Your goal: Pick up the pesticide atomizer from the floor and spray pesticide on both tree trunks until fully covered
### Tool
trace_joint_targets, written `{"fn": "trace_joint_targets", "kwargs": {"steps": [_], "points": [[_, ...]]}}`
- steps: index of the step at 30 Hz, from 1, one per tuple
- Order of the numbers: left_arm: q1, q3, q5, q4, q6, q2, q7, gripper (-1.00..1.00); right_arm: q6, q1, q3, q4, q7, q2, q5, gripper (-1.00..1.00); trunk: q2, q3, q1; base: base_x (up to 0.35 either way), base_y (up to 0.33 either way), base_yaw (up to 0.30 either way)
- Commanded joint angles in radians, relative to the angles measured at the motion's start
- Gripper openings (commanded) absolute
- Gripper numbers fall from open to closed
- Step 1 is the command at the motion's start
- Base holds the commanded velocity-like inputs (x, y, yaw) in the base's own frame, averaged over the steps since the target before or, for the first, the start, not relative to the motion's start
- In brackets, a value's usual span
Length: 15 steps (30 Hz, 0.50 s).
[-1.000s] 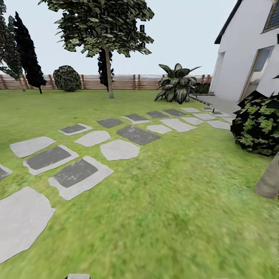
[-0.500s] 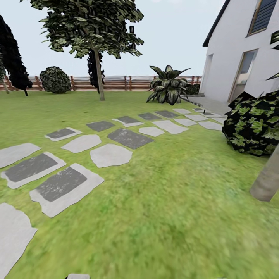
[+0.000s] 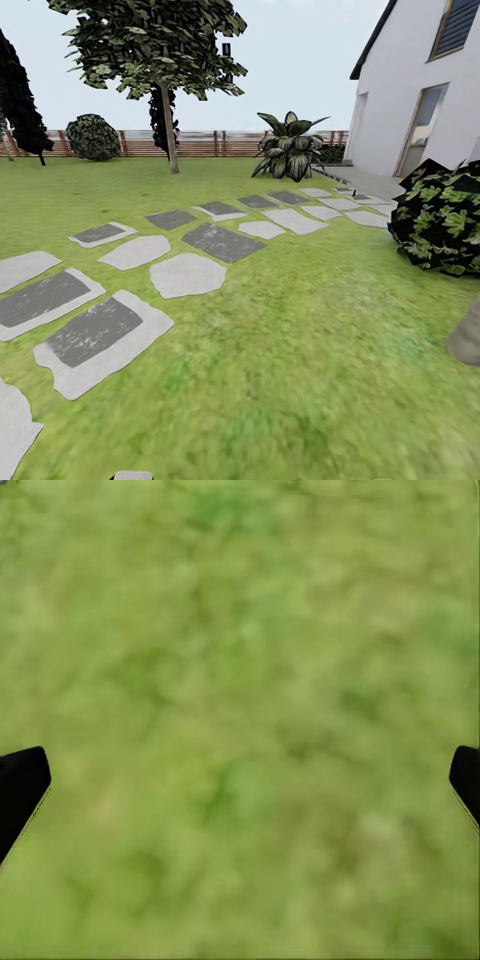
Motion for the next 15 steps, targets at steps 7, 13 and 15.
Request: {"fn": "trace_joint_targets", "kwargs": {"steps": [7,13,15], "points": [[0.0,0.0,0.0,0.0,0.0,0.0,0.0,1.0,0.0,0.0,0.0,0.0,0.0,0.0,0.0,1.0,0.0,0.0,0.0,0.34,0.0,0.0],[0.0,0.0,0.0,0.0,0.0,0.0,0.0,1.0,0.0,0.0,0.0,0.001,0.0,0.0,0.0,1.0,0.0,0.0,0.0,0.34,0.013,0.0],[0.0,0.0,0.0,0.0,0.0,0.0,0.0,1.0,0.0,0.0,0.0,0.001,0.0,0.0,0.0,1.0,0.0,0.0,0.0,0.34,0.062,-0.003]]}}
